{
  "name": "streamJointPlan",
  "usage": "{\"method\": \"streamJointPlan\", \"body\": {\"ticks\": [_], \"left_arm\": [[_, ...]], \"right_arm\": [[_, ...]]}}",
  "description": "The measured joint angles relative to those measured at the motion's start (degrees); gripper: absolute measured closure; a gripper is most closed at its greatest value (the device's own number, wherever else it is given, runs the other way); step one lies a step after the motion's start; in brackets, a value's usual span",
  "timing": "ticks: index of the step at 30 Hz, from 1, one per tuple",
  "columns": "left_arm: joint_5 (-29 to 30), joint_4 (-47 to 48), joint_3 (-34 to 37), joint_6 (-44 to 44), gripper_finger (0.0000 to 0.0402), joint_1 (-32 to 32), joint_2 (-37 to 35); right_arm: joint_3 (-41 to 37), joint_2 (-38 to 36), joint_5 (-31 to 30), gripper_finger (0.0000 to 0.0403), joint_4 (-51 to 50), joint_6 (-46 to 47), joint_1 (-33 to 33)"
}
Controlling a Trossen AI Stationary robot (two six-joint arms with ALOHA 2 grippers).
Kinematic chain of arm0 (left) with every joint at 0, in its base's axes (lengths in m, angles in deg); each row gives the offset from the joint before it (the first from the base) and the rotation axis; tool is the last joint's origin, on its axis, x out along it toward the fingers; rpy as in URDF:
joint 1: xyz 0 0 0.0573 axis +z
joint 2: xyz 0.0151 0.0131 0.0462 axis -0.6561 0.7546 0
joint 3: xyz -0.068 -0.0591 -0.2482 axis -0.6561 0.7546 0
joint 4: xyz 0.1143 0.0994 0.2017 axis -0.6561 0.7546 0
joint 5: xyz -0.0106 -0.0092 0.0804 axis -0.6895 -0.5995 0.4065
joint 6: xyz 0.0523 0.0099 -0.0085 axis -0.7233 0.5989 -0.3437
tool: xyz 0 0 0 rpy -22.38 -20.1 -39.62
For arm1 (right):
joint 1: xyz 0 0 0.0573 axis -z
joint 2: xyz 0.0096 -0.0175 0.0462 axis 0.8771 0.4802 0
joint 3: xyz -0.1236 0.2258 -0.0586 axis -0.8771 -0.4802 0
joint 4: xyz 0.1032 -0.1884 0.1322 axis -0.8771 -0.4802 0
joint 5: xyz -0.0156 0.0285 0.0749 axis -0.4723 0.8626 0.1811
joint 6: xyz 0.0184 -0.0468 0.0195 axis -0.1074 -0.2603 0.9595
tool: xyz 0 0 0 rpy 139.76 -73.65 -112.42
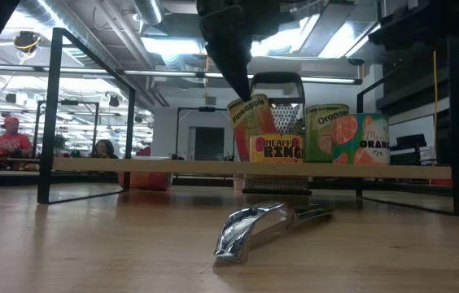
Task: Pick and place cans onto a shelf
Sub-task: Put the canned pineapple on the shelf
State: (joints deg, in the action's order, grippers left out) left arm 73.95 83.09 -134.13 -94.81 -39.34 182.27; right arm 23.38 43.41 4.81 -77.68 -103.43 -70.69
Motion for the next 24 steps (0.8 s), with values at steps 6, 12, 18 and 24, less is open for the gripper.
{"method": "streamJointPlan", "body": {"ticks": [6, 12, 18, 24], "left_arm": [[0.50, 0.07, 0.00, 0.27, 0.0401, 0.00, 0.00], [0.50, -0.08, 0.00, 0.31, 0.0401, 0.03, 0.00], [0.50, -0.33, 0.00, 0.35, 0.0401, 0.03, 0.00], [0.47, -0.45, 0.00, 0.36, 0.0388, 0.03, 0.00]], "right_arm": [[-0.84, 0.04, -0.01, 0.0304, 0.50, 0.09, 0.00], [-0.84, 0.02, -0.01, 0.0304, 0.53, 0.10, 0.00], [-0.84, 0.02, -0.01, 0.0304, 0.59, 0.11, 0.00], [-0.84, 0.02, -0.03, 0.0304, 0.58, 0.11, 0.00]]}}
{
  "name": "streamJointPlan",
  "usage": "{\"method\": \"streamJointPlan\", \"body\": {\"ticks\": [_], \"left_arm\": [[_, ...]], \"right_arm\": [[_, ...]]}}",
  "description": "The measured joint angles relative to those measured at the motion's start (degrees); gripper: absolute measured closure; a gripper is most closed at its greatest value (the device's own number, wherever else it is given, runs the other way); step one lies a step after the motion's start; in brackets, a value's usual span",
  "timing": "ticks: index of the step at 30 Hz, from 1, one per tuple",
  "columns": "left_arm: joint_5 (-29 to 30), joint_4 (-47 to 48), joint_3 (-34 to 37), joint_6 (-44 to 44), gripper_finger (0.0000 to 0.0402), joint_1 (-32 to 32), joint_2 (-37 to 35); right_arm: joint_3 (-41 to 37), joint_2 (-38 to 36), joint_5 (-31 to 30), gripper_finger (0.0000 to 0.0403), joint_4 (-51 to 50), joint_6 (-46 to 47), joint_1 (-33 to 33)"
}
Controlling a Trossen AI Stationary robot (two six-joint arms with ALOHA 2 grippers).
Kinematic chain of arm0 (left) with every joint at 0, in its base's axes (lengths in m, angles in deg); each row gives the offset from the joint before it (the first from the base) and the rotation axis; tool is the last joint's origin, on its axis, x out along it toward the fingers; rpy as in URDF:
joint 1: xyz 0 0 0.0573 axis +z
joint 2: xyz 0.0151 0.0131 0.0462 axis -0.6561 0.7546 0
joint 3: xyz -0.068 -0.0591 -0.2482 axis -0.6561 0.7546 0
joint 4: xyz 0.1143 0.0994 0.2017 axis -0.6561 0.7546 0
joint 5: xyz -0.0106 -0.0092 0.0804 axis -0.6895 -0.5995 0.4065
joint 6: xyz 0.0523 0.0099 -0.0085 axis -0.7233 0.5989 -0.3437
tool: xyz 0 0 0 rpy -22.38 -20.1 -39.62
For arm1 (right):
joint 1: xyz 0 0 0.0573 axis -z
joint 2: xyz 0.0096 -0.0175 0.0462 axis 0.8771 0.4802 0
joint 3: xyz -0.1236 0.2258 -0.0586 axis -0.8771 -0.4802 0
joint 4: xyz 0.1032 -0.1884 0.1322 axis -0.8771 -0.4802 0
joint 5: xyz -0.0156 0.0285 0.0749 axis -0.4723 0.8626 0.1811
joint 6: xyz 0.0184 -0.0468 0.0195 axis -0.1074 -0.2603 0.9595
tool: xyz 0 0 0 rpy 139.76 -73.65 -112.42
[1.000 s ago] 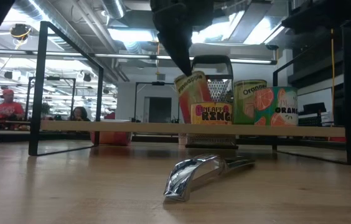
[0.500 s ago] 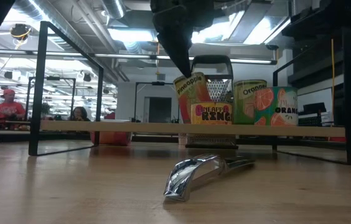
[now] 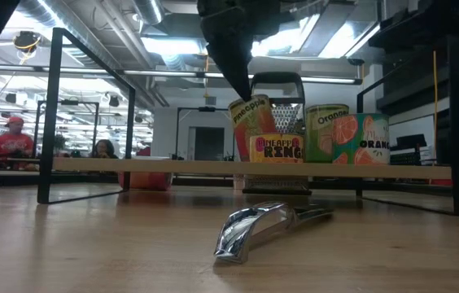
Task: Pick and place cans onto a shelf
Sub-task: Put the canned pineapple on the shelf
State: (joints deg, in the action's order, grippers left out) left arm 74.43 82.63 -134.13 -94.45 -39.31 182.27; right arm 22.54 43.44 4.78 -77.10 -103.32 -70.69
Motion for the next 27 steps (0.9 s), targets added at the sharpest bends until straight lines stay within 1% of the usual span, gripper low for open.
{"method": "streamJointPlan", "body": {"ticks": [7, 12, 17, 22, 27], "left_arm": [[0.00, -0.03, 0.00, 0.02, 0.0371, 0.00, 0.00], [0.02, -0.19, 0.02, 0.02, 0.0371, 0.00, 0.00], [0.26, -2.21, 0.02, 0.02, 0.0378, -0.02, 0.00], [4.45, -2.02, 0.11, -0.36, 0.0392, 0.10, -2.08], [9.00, -1.44, 0.09, -0.40, 0.0399, 1.02, -4.85]], "right_arm": [[0.00, 0.00, 0.00, 0.0304, 0.00, 0.00, 0.00], [0.00, 0.00, 0.00, 0.0304, 0.00, 0.00, 0.00], [0.00, 0.00, 0.00, 0.0304, 0.00, 0.00, 0.00], [0.00, 0.02, 0.26, 0.0304, 0.08, 0.03, 0.00], [0.00, 0.52, 3.48, 0.0304, 4.05, 1.46, -0.02]]}}
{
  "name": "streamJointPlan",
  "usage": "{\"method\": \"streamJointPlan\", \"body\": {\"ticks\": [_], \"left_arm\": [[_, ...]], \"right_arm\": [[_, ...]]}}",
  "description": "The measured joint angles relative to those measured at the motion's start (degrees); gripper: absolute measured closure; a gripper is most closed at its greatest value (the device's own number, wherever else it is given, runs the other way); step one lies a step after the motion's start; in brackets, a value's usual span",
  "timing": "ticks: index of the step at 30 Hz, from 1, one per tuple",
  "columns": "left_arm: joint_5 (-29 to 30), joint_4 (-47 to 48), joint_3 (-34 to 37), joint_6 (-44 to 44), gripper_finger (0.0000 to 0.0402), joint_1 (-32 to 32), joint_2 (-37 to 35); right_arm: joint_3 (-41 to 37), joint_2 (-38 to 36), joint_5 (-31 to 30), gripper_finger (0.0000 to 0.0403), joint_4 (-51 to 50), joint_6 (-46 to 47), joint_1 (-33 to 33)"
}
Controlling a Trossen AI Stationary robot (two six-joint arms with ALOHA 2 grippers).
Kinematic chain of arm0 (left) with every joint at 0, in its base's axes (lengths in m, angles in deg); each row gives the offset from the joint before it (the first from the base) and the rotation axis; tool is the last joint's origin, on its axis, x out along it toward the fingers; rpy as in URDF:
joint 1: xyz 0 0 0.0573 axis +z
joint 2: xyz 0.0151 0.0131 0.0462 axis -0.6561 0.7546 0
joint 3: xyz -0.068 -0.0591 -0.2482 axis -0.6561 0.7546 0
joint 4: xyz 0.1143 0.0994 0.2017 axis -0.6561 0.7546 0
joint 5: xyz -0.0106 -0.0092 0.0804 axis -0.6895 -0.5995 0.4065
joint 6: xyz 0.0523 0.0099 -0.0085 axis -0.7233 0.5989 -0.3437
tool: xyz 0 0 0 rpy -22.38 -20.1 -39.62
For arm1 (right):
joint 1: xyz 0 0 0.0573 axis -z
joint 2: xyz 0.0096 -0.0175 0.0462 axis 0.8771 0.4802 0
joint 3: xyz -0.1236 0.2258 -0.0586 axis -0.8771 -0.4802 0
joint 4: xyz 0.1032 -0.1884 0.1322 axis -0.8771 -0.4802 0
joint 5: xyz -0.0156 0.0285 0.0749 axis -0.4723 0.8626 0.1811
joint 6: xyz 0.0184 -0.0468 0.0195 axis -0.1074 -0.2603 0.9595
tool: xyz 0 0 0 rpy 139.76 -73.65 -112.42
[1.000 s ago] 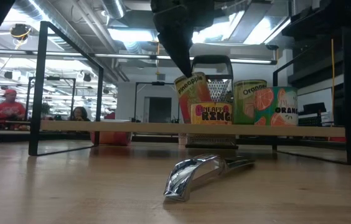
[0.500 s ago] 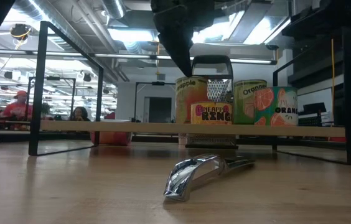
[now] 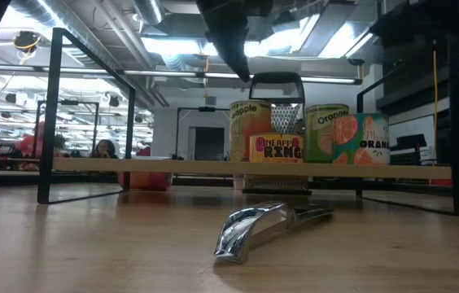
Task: Pick and place cans onto a shelf
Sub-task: Put the canned pineapple on the shelf
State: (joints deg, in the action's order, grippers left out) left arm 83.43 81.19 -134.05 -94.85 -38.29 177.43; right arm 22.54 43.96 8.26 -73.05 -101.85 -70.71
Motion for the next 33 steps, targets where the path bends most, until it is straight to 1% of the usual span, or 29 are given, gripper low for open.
{"method": "streamJointPlan", "body": {"ticks": [3, 10, 14, 22, 25, 28, 33], "left_arm": [[2.37, 0.87, -0.02, 0.00, 0.0398, 1.20, -1.51], [3.04, 8.36, -0.02, 0.04, 0.0400, 4.72, -2.13], [2.70, 8.67, 1.50, 0.07, 0.0400, 5.97, -1.54], [1.40, 5.04, 7.19, 0.09, 0.0399, 6.39, -1.58], [1.19, 1.77, 10.01, 0.12, 0.0401, 6.28, -1.52], [-0.47, -1.85, 12.02, 0.07, 0.0400, 6.28, -1.54], [-2.51, -7.15, 15.15, 0.02, 0.0400, 6.24, -1.51]], "right_arm": [[0.00, 1.40, -0.02, 0.0304, 4.18, 0.02, 0.00], [0.02, 9.00, -0.03, 0.0304, 16.63, -0.23, 0.01], [0.09, 14.68, -0.04, 0.0304, 22.18, -0.28, 0.04], [0.11, 26.26, -0.42, 0.0304, 31.47, -0.27, 1.46], [1.88, 30.35, -0.48, 0.0304, 31.49, -0.11, 2.76], [4.96, 34.29, -0.47, 0.0304, 31.39, -0.03, 3.64], [10.39, 40.20, -0.44, 0.0304, 26.50, -0.28, 4.86]]}}
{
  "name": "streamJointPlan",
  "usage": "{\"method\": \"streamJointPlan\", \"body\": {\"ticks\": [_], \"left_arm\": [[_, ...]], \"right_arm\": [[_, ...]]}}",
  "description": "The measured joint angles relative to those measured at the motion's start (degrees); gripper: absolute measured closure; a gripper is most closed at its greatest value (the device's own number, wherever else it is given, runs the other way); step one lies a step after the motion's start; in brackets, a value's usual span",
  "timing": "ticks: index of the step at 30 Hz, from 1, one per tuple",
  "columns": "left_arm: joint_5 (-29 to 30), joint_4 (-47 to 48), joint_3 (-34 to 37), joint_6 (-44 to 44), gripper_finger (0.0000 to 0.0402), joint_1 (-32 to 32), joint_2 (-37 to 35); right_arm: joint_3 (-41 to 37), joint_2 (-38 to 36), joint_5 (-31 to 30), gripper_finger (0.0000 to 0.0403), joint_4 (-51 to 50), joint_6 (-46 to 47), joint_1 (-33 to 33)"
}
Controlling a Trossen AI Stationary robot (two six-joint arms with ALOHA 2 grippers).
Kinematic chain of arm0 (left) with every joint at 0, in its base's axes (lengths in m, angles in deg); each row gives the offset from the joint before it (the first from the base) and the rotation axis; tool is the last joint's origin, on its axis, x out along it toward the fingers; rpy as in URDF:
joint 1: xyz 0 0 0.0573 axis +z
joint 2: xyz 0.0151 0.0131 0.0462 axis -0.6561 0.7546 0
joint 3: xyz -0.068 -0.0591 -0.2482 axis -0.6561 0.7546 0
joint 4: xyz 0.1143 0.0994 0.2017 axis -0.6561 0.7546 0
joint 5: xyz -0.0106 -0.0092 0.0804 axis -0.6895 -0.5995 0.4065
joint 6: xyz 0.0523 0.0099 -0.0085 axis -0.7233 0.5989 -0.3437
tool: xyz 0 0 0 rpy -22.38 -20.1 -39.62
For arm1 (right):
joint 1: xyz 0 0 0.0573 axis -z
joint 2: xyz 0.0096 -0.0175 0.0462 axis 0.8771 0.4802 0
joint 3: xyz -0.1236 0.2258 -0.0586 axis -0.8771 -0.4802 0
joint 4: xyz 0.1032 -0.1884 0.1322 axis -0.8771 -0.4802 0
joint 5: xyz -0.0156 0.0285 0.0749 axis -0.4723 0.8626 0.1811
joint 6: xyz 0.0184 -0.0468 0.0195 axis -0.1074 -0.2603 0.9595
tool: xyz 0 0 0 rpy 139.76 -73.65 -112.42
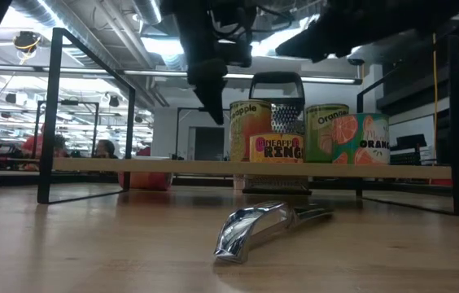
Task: Pick and place cans onto a shelf
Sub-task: Put the canned pineapple on the shelf
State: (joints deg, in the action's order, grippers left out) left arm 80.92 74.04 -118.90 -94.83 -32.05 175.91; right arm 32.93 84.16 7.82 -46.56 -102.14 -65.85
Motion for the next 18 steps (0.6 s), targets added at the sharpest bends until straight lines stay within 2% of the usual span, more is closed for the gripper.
{"method": "streamJointPlan", "body": {"ticks": [9, 18], "left_arm": [[-3.55, -3.58, 2.36, -0.02, 0.0401, -0.60, 0.00], [-3.72, -5.12, 2.34, -0.02, 0.0400, -3.14, -0.02]], "right_arm": [[2.66, 7.06, -0.04, 0.0304, -3.45, -0.07, 2.52], [2.66, 7.73, -0.09, 0.0304, -4.27, 0.19, 5.23]]}}
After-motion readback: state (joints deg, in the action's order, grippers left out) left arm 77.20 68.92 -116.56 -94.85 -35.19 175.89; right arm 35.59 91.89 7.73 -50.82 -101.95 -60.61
